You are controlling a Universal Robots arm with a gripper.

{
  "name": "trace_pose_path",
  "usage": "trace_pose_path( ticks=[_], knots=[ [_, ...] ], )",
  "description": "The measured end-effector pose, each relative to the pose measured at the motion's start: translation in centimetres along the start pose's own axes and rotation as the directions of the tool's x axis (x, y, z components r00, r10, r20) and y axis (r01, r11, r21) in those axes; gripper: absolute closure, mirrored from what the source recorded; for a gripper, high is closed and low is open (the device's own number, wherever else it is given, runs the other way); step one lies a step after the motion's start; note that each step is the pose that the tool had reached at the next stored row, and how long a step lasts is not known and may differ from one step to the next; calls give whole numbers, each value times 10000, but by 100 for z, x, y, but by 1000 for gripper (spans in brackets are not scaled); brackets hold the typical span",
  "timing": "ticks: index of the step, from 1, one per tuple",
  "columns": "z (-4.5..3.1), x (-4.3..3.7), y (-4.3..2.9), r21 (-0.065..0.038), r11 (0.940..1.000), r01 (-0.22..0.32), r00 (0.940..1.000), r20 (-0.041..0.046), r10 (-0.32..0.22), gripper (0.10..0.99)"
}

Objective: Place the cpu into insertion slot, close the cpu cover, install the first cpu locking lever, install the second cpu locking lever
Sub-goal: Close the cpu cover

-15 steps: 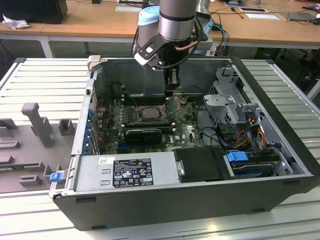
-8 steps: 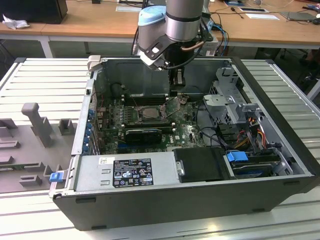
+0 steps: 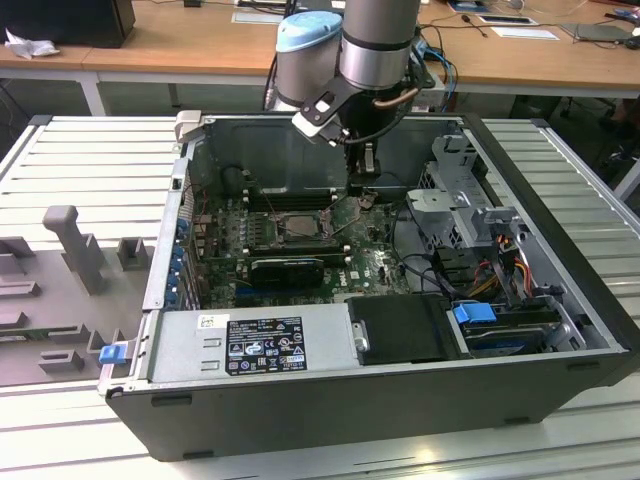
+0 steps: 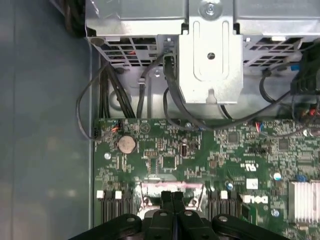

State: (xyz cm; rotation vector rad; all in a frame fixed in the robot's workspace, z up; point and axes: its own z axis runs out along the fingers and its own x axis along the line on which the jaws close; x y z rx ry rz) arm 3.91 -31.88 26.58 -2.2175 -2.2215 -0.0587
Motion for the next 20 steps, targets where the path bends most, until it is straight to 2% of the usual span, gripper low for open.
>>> trace_pose_path(
  ticks=[7,12,16,17,19,20],
  knots=[
    [55,-2,107,-13,9997,258,9997,-1,-258,980],
    [102,-3,254,-13,9997,263,9997,9,-263,980],
    [189,-6,274,-11,9996,269,9996,11,-269,980],
    [189,-6,275,42,9996,268,9996,11,-268,980],
    [190,-6,275,284,9993,263,9997,3,-263,980],
    [189,-6,274,327,9991,261,9997,2,-262,980]
  ],
)
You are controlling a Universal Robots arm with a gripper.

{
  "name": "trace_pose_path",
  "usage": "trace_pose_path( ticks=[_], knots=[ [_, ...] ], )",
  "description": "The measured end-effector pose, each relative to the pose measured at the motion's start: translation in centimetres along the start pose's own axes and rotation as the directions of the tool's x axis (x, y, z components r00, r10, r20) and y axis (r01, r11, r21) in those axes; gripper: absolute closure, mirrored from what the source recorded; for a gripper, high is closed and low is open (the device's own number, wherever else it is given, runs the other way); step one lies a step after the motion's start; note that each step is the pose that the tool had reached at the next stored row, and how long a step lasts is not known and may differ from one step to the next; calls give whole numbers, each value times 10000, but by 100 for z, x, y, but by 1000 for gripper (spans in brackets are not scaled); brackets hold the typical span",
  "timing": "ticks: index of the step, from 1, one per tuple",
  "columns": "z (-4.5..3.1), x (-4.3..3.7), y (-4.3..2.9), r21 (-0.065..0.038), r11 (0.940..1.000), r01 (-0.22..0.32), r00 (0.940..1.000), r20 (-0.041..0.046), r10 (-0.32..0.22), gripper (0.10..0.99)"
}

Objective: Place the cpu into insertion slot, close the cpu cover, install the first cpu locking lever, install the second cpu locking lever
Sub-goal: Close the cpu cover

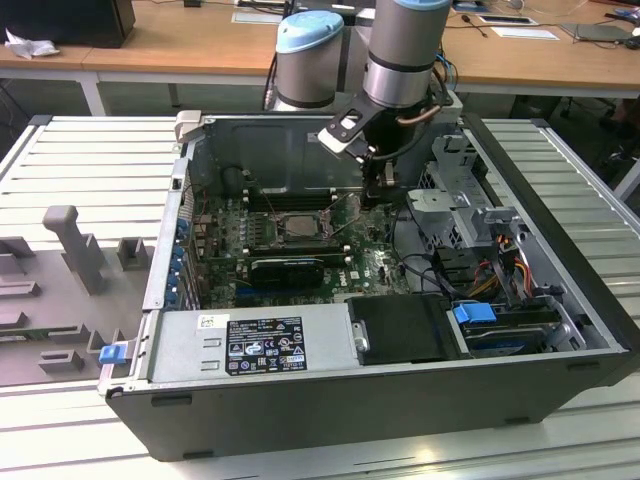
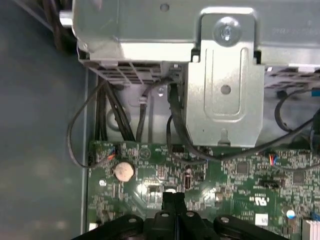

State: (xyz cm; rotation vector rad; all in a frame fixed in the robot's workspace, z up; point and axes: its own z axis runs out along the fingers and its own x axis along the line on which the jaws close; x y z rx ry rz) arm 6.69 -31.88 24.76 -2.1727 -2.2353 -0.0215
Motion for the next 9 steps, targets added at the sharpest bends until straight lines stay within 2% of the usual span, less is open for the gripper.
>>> trace_pose_path(
  ticks=[2,6,9],
  knots=[
    [1,1,-24,8,10000,-1,10000,-1,1,980],
    [1,4,-130,-23,10000,1,10000,0,-1,980],
    [1,4,-154,-44,10000,1,10000,1,-1,980]
  ],
)
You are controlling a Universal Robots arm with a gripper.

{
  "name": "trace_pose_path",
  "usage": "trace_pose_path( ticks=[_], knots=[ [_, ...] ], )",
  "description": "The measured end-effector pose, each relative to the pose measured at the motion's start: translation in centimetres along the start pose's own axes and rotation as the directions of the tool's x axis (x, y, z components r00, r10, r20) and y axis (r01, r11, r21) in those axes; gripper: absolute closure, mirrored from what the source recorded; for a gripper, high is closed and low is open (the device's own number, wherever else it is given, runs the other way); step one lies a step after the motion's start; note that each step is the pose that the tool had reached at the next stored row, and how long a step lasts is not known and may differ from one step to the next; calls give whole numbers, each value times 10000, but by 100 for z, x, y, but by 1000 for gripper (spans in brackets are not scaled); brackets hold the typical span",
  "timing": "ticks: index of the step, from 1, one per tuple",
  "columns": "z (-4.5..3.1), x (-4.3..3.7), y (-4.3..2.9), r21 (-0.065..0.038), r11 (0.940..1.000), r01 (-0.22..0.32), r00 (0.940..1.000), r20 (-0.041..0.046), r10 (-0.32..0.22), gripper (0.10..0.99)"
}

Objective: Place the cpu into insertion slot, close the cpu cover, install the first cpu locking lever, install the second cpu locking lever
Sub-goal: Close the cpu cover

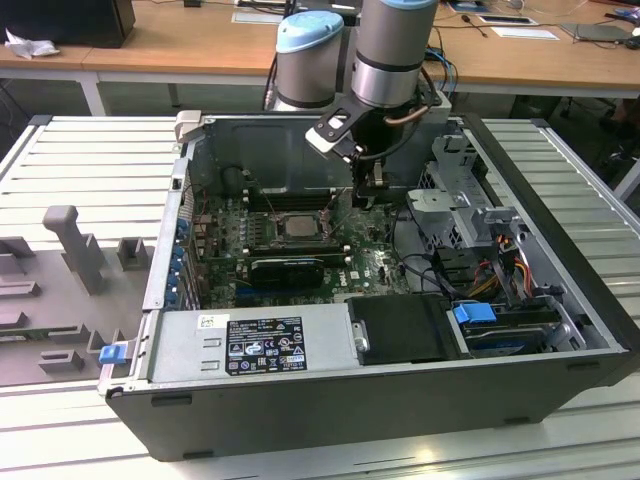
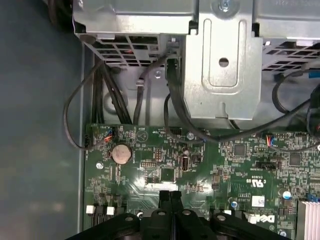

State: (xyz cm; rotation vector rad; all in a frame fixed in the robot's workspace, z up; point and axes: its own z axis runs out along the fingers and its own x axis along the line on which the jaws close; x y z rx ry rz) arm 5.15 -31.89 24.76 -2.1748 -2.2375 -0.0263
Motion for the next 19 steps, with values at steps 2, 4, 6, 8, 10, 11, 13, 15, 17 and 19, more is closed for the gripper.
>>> trace_pose_path(
  ticks=[2,4,6,8,10,11,13,15,17,19],
  knots=[
    [1,2,-40,-11,10000,2,10000,-2,-2,980],
    [1,4,-122,-64,10000,2,10000,1,-2,980],
    [5,6,-220,-127,9999,4,10000,3,-4,980],
    [8,9,-331,-168,9999,6,10000,4,-6,980],
    [64,16,-586,-313,9995,8,10000,10,-8,980],
    [130,18,-611,-326,9995,28,10000,9,-28,980],
    [197,20,-736,-323,9992,214,9998,-44,-215,980],
    [198,23,-806,-325,9992,212,9998,-50,-213,980],
    [197,23,-836,-324,9992,212,9998,-49,-214,980],
    [198,24,-851,-324,9993,212,9998,-50,-213,980]
  ],
)
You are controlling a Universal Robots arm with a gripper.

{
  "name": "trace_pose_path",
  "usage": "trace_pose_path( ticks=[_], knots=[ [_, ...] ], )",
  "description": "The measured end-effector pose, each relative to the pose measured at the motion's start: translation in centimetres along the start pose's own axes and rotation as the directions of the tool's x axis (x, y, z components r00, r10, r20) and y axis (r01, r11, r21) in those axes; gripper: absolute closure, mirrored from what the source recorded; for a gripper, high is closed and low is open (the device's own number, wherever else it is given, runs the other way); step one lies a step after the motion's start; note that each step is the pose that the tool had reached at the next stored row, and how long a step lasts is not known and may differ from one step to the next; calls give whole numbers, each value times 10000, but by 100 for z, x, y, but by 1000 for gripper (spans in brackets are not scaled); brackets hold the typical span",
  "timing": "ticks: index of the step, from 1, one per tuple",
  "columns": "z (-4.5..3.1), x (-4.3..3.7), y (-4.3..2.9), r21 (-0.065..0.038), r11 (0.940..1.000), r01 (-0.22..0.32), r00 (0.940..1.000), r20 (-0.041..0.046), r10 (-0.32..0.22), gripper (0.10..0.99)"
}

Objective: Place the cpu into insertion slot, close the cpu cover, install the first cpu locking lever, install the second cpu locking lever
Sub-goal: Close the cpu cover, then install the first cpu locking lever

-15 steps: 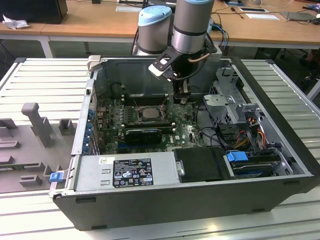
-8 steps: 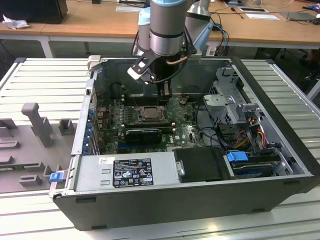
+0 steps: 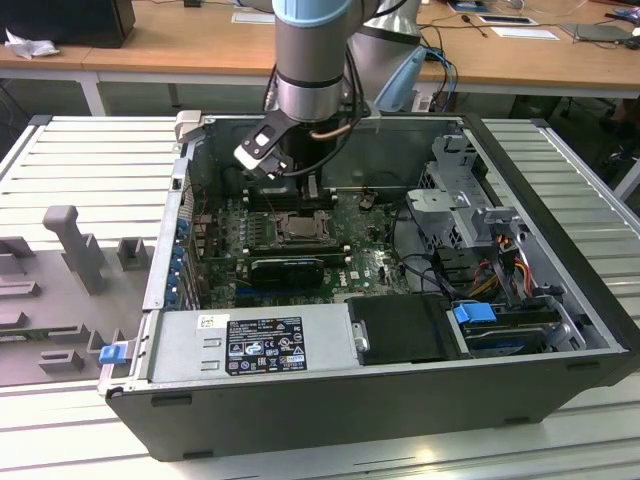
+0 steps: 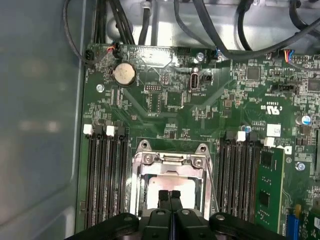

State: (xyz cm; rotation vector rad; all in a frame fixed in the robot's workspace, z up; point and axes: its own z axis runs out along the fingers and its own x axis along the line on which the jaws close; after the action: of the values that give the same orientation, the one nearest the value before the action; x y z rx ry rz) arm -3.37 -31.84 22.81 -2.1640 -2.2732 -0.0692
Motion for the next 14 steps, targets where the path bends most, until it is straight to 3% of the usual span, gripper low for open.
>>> trace_pose_path(
  ticks=[7,8,14],
  knots=[
    [-8,1,-36,0,10000,2,10000,4,-2,980],
    [-55,3,-35,-2,10000,1,10000,3,-1,980],
    [-168,7,-32,-1,10000,1,10000,3,-1,980]
  ],
)
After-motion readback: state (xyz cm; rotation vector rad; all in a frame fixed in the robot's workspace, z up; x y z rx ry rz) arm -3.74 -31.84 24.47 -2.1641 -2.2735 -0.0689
